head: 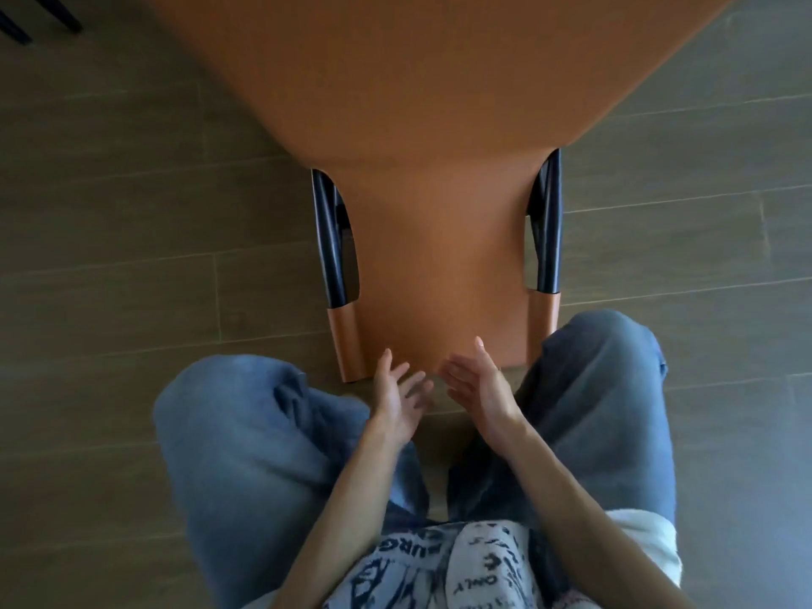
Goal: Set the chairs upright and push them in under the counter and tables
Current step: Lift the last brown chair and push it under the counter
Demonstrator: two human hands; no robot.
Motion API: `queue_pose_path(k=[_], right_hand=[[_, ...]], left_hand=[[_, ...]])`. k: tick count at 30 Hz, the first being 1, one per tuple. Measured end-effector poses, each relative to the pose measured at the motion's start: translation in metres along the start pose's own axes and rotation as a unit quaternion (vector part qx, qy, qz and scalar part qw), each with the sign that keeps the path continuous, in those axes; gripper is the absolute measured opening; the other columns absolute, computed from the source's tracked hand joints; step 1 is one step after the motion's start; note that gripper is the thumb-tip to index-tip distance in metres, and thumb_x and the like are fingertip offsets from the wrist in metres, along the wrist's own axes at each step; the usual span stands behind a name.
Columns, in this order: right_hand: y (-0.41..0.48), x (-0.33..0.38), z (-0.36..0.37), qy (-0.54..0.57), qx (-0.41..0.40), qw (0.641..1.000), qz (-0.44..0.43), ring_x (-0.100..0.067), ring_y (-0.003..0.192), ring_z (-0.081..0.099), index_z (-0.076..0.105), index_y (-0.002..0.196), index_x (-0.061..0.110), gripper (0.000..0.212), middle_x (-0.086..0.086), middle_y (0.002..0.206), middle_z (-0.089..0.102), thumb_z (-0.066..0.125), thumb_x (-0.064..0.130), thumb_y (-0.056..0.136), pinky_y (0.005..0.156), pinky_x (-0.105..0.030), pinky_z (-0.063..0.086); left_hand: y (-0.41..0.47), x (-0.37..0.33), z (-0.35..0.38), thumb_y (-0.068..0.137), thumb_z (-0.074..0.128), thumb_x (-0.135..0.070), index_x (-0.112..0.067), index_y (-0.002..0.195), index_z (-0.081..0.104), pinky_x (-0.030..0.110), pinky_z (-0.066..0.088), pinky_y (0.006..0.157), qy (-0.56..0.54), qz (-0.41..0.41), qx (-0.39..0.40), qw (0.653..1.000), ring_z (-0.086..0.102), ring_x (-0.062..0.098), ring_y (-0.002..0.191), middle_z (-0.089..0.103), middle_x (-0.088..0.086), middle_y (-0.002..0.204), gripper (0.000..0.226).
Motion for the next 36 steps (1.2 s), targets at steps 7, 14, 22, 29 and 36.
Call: queue_pose_path(k=[7,14,22,29,36], right_hand=[[0.079,-0.048,-0.01,0.119,0.032,0.991,0.047,-0.019,0.117,0.058,0.042,0.141,0.007,0.08,-0.006,0.132,0.06,0.028,0.069,0.092,0.092,-0.034,0.041],[0.076,-0.053,-0.018,0.137,0.028,0.99,0.025,-0.023,0.121,0.055,0.041,0.14,0.005,0.076,-0.011,0.134,0.057,0.023,0.064,0.096,0.102,-0.037,0.039],[-0.025,-0.003,0.013,-0.218,-0.051,0.945,-0.239,-0.006,0.133,0.041,0.055,0.133,0.018,0.038,0.006,0.136,0.056,0.049,0.009,0.097,0.11,-0.023,0.032],[-0.133,0.092,0.046,-0.586,-0.055,0.701,-0.403,-0.023,0.145,0.023,0.043,0.142,0.006,0.061,-0.007,0.153,0.035,0.054,0.001,0.082,0.118,-0.039,0.021],[-0.217,0.245,0.087,-0.604,-0.048,0.645,-0.465,-0.023,0.146,0.021,0.034,0.147,0.007,0.057,-0.009,0.156,0.029,0.038,-0.003,0.091,0.12,-0.033,0.009]], left_hand=[[0.116,0.027,-0.006,0.094,0.048,-0.049,-0.011,0.152,0.024,0.052,0.026,0.115,-0.173,-0.072,-0.048,0.981,0.033,0.033,0.14,0.032,0.017,0.154,0.074],[0.129,0.041,-0.007,0.083,0.061,-0.025,-0.014,0.152,0.025,0.049,0.031,0.111,-0.266,-0.047,-0.041,0.962,0.033,0.032,0.14,0.027,0.016,0.155,0.079],[0.006,0.028,0.006,0.084,0.051,-0.021,-0.006,0.144,0.036,0.047,0.027,0.114,-0.303,-0.047,0.039,0.951,0.037,0.031,0.137,0.038,0.014,0.149,0.063],[-0.177,-0.033,0.041,0.072,0.049,-0.016,-0.008,0.101,0.06,0.047,0.044,0.096,-0.301,0.017,0.154,0.941,0.051,0.028,0.124,0.059,0.013,0.117,0.032],[-0.327,-0.124,0.116,0.073,0.057,-0.018,-0.006,0.134,0.048,0.054,0.033,0.109,-0.31,0.094,0.215,0.921,0.053,0.038,0.125,0.053,0.021,0.136,0.063]])
Point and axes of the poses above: each hand's wrist, its own y-axis towards the middle knuckle, its own z-axis out of the palm, x = y × z, the point moved 3 cm from there along y, towards the middle knuckle
